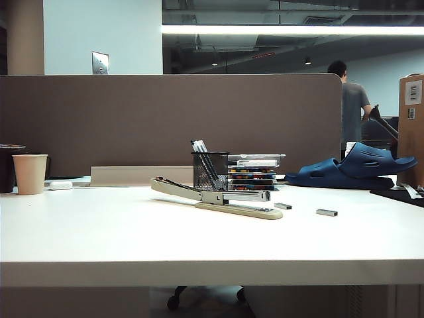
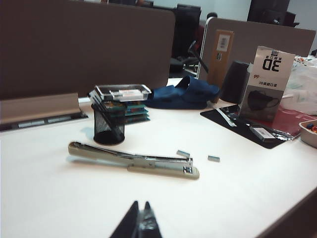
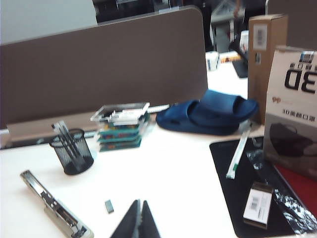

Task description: Pick up a set of staples and put them into the open stapler.

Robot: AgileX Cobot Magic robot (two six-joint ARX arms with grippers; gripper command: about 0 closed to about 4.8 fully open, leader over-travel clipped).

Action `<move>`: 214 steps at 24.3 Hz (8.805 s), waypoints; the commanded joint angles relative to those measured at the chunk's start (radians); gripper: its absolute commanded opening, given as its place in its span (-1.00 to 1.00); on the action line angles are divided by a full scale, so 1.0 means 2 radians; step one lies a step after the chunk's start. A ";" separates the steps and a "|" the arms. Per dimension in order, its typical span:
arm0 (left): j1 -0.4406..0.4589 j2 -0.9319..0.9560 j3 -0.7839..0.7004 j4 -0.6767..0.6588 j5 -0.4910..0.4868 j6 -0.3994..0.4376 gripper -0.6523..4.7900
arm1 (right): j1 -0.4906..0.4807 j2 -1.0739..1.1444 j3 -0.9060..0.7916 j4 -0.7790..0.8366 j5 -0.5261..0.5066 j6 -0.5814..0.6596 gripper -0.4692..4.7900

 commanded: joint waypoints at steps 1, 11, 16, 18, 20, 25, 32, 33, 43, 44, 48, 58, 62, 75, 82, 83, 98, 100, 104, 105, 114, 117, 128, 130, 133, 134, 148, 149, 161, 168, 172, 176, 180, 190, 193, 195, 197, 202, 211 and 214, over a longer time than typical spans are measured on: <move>0.000 0.025 0.024 -0.022 0.005 0.000 -0.78 | 0.001 0.062 0.052 -0.039 -0.001 0.001 -0.86; 0.000 0.142 0.108 -0.046 0.019 0.057 -0.78 | 0.001 0.250 0.224 -0.153 -0.068 -0.017 -0.86; 0.000 0.190 0.120 -0.045 0.038 0.071 -0.78 | 0.001 0.358 0.316 -0.215 -0.083 -0.093 -0.86; 0.000 0.201 0.120 -0.046 0.045 0.080 -0.78 | 0.001 0.388 0.337 -0.230 -0.092 -0.104 -0.85; 0.000 0.212 0.120 -0.046 0.046 0.095 -0.78 | 0.001 0.438 0.366 -0.246 -0.108 -0.124 -0.85; 0.000 0.245 0.120 -0.045 0.044 0.122 -0.78 | 0.001 0.554 0.408 -0.258 -0.136 -0.173 -0.82; 0.000 0.276 0.120 -0.044 0.043 0.136 -0.78 | 0.001 0.682 0.437 -0.271 -0.151 -0.231 -0.32; 0.000 0.277 0.120 -0.044 0.042 0.139 -0.78 | 0.002 0.698 0.437 -0.265 -0.163 -0.252 -0.32; 0.000 0.277 0.120 -0.045 0.035 0.147 -0.78 | 0.039 0.798 0.437 -0.197 -0.167 -0.350 -0.13; 0.000 0.277 0.120 -0.045 0.035 0.146 -0.78 | 0.042 0.804 0.437 -0.183 -0.167 -0.350 -0.11; 0.000 0.277 0.120 -0.045 0.035 0.146 -0.78 | 0.052 0.822 0.437 -0.165 -0.160 -0.350 0.31; 0.000 0.277 0.120 -0.070 0.035 0.147 -0.78 | 0.063 0.869 0.437 -0.164 -0.167 -0.370 0.23; 0.000 0.277 0.120 -0.071 0.035 0.147 -0.78 | 0.063 0.882 0.437 -0.159 -0.167 -0.370 0.17; 0.000 0.276 0.120 -0.071 0.035 0.147 -0.78 | 0.064 0.901 0.437 -0.125 -0.145 -0.370 0.17; 0.000 0.276 0.120 -0.071 0.035 0.146 -0.78 | 0.064 0.905 0.437 -0.136 -0.145 -0.371 0.08; 0.000 0.276 0.120 -0.071 0.035 0.146 -0.78 | 0.064 0.905 0.437 -0.136 -0.147 -0.371 0.05; 0.000 0.276 0.120 -0.071 0.035 0.147 -0.78 | 0.064 0.921 0.436 -0.138 -0.144 -0.370 0.05; 0.000 0.276 0.120 -0.071 0.035 0.147 -0.78 | 0.066 0.924 0.436 -0.138 -0.139 -0.370 0.05; 0.000 0.276 0.120 -0.071 0.035 0.147 -0.78 | 0.078 0.924 0.436 -0.140 -0.097 -0.371 0.05; 0.000 0.276 0.120 -0.071 0.035 0.147 -0.78 | 0.080 0.924 0.436 -0.142 -0.094 -0.371 0.05; 0.000 0.276 0.120 -0.071 0.035 0.146 -0.78 | 0.084 0.924 0.436 -0.165 -0.085 -0.371 -0.07; 0.000 0.276 0.120 -0.071 0.035 0.146 -0.78 | 0.084 0.924 0.436 -0.168 -0.076 -0.371 -0.07; 0.000 0.276 0.120 -0.071 0.035 0.146 -0.78 | 0.084 0.924 0.436 -0.181 -0.072 -0.371 -0.28; 0.000 0.276 0.120 -0.071 0.035 0.146 -0.78 | 0.084 0.924 0.436 -0.181 -0.065 -0.371 -0.40; 0.000 0.276 0.120 -0.071 0.035 0.146 -0.78 | 0.084 0.924 0.436 -0.181 -0.065 -0.371 -0.44; 0.000 0.275 0.120 -0.071 0.035 0.147 -0.78 | 0.084 0.924 0.436 -0.181 -0.064 -0.371 -0.45; 0.000 0.276 0.120 -0.071 0.035 0.147 -0.78 | 0.084 0.920 0.436 -0.173 -0.065 -0.371 -0.64; 0.000 0.276 0.120 -0.071 0.035 0.147 -0.78 | 0.084 0.917 0.436 -0.172 -0.065 -0.371 -0.64; 0.000 0.276 0.120 -0.054 0.036 0.147 -0.78 | 0.089 0.880 0.448 -0.176 -0.099 -0.356 -0.64; 0.000 0.276 0.120 -0.033 0.049 0.149 -0.78 | 0.110 0.880 0.523 -0.218 -0.110 -0.356 -0.64; 0.000 0.276 0.120 -0.031 0.048 0.148 -0.78 | 0.129 0.881 0.551 -0.213 -0.112 -0.338 -0.64; 0.000 0.276 0.120 -0.026 0.048 0.148 -0.78 | 0.150 0.885 0.571 -0.199 -0.120 -0.313 -0.64; 0.000 0.276 0.120 -0.027 0.048 0.148 -0.78 | 0.170 0.896 0.571 -0.159 -0.148 -0.285 -0.64; 0.000 0.276 0.120 -0.056 0.068 0.222 -0.78 | 0.184 0.940 0.571 -0.143 -0.158 -0.277 -0.64; 0.000 0.276 0.120 -0.067 0.068 0.222 -0.78 | 0.185 0.949 0.571 -0.142 -0.158 -0.276 -0.64; 0.000 0.276 0.120 -0.068 0.068 0.222 -0.78 | 0.185 0.954 0.571 -0.141 -0.158 -0.276 -0.64; 0.000 0.276 0.120 -0.068 0.068 0.222 -0.78 | 0.186 0.956 0.571 -0.142 -0.158 -0.276 -0.64; 0.000 0.276 0.120 -0.068 0.068 0.222 -0.78 | 0.187 0.956 0.570 -0.142 -0.158 -0.276 -0.64; 0.000 0.276 0.120 -0.068 0.068 0.225 -0.78 | 0.187 0.962 0.570 -0.144 -0.158 -0.276 -0.64; 0.000 0.280 0.120 -0.067 0.064 0.225 -0.78 | 0.187 0.965 0.570 -0.147 -0.157 -0.276 -0.64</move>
